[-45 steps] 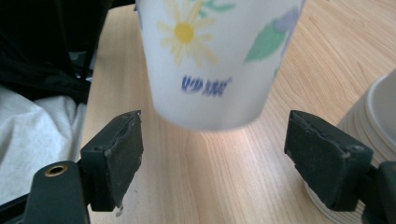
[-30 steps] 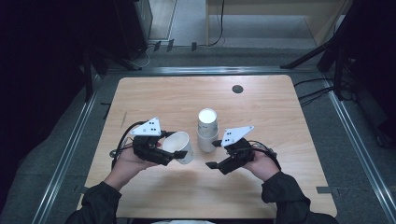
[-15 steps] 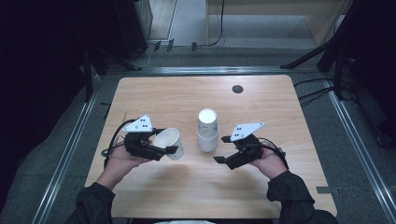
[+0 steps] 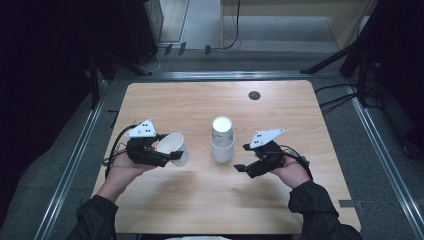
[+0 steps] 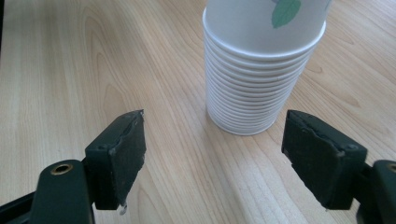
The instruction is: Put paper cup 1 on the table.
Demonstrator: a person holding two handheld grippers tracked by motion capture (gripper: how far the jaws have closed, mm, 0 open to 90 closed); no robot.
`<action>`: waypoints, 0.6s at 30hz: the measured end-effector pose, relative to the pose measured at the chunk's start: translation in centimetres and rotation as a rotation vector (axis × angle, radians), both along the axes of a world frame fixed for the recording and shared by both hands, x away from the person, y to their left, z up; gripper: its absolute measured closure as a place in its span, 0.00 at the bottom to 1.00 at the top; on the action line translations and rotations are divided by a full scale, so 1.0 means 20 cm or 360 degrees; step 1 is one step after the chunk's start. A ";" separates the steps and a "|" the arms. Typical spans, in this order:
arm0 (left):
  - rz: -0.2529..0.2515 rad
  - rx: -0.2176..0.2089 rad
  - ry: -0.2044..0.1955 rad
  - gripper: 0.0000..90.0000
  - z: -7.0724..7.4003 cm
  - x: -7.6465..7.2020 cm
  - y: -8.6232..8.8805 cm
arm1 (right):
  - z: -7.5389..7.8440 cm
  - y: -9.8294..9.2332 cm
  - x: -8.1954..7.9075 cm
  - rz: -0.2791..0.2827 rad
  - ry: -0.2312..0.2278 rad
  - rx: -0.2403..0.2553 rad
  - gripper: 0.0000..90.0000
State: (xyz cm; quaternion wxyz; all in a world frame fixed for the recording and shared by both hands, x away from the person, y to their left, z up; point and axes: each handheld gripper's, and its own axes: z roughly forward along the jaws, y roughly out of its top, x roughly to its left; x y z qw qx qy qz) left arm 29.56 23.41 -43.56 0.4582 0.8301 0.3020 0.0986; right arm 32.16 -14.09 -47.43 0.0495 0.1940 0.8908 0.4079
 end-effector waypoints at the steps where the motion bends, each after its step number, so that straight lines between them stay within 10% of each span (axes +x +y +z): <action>1: 0.0013 0.0008 0.0000 0.31 0.00 0.01 0.01 | 0.00 0.00 0.00 0.0001 0.0000 -0.0002 0.24; 18: 0.0250 0.0104 0.0051 0.30 -0.10 0.11 0.20 | -0.02 0.02 0.00 0.0033 -0.0009 -0.0052 0.24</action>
